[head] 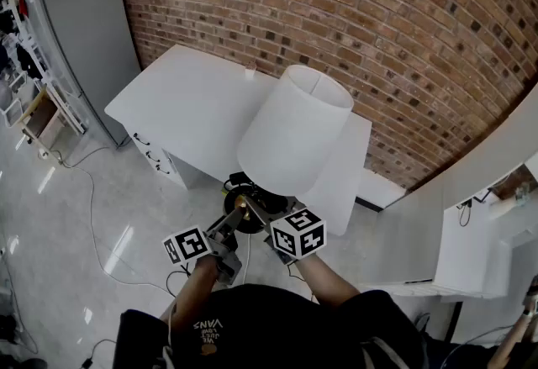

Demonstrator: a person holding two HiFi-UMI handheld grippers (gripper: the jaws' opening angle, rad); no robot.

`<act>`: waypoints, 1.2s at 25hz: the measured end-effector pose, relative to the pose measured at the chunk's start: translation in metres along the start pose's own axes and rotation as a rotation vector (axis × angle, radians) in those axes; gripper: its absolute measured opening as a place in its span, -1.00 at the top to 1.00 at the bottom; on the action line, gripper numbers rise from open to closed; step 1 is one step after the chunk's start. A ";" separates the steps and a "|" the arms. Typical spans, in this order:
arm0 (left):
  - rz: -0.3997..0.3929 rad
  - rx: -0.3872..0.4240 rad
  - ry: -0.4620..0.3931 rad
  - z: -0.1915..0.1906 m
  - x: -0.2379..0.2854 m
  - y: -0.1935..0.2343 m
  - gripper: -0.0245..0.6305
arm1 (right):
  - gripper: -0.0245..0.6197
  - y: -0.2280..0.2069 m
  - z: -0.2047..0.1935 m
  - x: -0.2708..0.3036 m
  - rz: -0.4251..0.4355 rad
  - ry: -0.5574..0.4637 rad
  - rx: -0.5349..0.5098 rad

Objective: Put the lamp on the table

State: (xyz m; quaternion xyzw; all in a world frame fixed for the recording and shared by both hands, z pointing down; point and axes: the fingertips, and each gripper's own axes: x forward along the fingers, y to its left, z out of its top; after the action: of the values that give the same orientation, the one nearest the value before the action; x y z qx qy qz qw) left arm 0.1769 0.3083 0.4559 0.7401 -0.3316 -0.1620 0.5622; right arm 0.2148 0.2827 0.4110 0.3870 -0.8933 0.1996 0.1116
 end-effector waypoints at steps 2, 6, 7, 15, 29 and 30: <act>0.003 -0.008 0.001 0.007 -0.001 0.006 0.41 | 0.53 0.001 -0.001 0.010 0.003 0.012 0.003; 0.006 -0.013 0.002 0.031 -0.006 0.017 0.41 | 0.53 0.005 0.005 0.036 0.006 0.024 0.013; 0.005 -0.012 0.003 0.038 -0.007 0.020 0.41 | 0.53 0.007 0.007 0.044 0.004 0.025 0.014; -0.007 -0.017 0.023 0.107 -0.025 0.045 0.41 | 0.53 0.028 0.030 0.113 -0.014 0.024 0.015; -0.018 -0.009 0.049 0.204 -0.075 0.100 0.41 | 0.53 0.080 0.041 0.222 -0.028 0.016 0.027; -0.017 -0.016 0.047 0.204 -0.075 0.101 0.41 | 0.53 0.080 0.040 0.223 -0.025 0.023 0.028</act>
State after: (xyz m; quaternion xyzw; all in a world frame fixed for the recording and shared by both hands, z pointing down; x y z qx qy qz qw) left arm -0.0341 0.1963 0.4769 0.7420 -0.3106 -0.1520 0.5743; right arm 0.0036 0.1706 0.4329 0.3975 -0.8841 0.2151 0.1188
